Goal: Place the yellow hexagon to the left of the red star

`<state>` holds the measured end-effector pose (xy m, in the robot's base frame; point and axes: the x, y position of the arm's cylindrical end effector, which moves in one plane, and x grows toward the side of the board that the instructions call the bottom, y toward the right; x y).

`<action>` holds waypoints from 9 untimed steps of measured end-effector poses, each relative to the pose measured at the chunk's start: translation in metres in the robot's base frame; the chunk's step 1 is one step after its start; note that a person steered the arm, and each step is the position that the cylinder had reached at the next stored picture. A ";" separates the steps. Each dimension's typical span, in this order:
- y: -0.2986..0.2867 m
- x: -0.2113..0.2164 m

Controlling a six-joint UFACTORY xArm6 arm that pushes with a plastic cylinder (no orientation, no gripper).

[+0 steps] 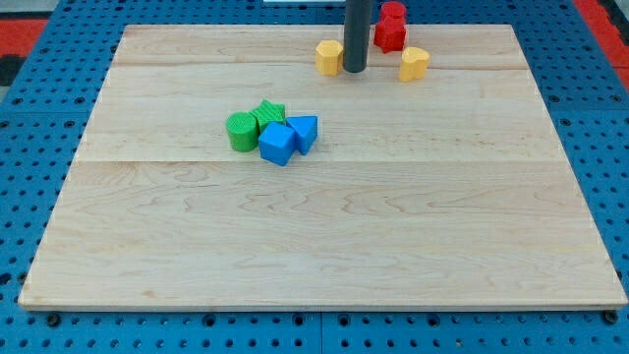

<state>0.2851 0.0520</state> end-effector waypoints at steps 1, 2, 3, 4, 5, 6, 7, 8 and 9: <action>-0.005 0.016; -0.039 0.007; -0.044 -0.013; -0.043 -0.018; -0.039 0.003; -0.059 0.014; -0.065 -0.013; -0.069 -0.029; -0.050 -0.030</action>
<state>0.2552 0.0023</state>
